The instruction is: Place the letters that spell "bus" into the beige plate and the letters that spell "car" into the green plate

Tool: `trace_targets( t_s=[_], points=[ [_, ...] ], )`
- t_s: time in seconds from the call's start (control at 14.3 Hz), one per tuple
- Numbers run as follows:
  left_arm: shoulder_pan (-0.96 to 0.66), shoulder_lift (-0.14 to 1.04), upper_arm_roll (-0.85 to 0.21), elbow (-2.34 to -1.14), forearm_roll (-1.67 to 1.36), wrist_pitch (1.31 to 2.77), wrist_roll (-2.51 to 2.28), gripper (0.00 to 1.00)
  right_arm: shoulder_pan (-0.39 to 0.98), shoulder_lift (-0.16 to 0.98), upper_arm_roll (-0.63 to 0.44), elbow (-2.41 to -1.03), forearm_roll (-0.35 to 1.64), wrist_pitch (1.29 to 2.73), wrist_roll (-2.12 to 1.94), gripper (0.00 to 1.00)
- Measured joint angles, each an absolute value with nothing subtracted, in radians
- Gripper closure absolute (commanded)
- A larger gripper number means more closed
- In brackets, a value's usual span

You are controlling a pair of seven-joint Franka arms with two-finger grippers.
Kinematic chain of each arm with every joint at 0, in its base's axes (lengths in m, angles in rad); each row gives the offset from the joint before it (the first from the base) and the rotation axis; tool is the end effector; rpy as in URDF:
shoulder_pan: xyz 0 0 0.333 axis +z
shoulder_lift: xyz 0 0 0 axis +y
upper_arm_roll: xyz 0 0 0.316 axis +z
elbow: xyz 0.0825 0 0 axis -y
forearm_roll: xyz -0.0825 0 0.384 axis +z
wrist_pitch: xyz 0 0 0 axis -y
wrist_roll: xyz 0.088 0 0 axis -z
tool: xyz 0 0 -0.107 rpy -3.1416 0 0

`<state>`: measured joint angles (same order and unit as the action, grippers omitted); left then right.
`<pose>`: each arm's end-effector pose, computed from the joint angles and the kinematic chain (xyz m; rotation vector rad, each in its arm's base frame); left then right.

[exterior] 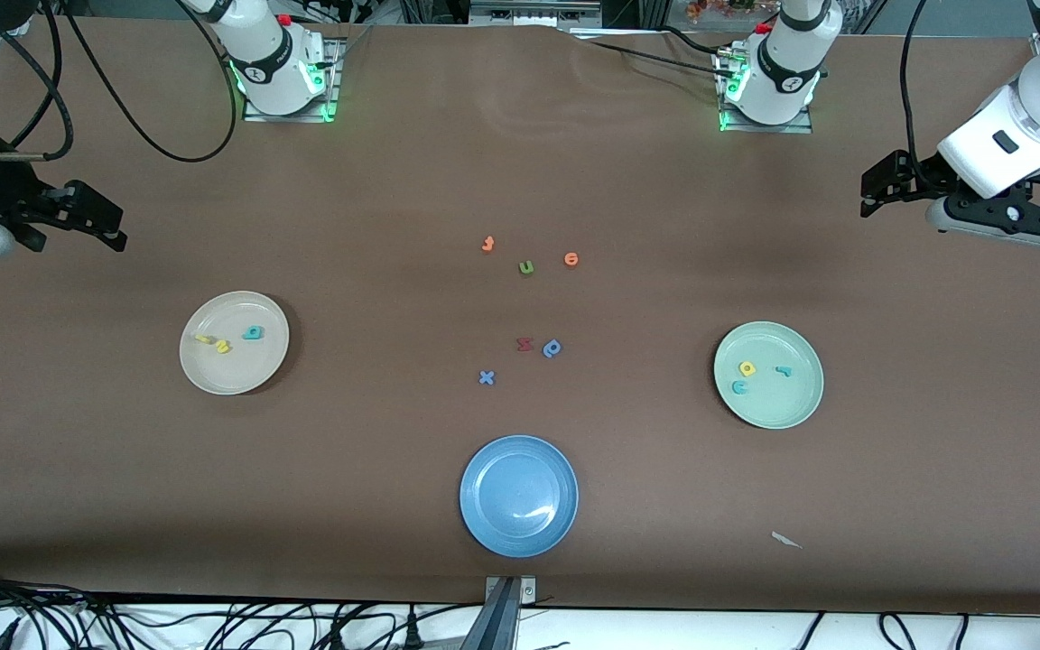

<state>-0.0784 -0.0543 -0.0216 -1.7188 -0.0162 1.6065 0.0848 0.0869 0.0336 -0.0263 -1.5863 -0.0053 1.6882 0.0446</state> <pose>0.5340 -0.0556 0.5873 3.1125 -0.2867 -0.0909 0.5747 0.0346 0.6089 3.1371 0.0259 0.1076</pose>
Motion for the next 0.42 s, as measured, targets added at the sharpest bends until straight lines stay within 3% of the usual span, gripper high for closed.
trace_targets(
  t_s=[0.42],
  points=[
    [-0.078,-0.054,-0.024,-1.719,-0.016,1.606,0.085,0.00,0.090,0.034,-0.026,-1.584,-0.005,1.674,0.045,0.00]
  ],
)
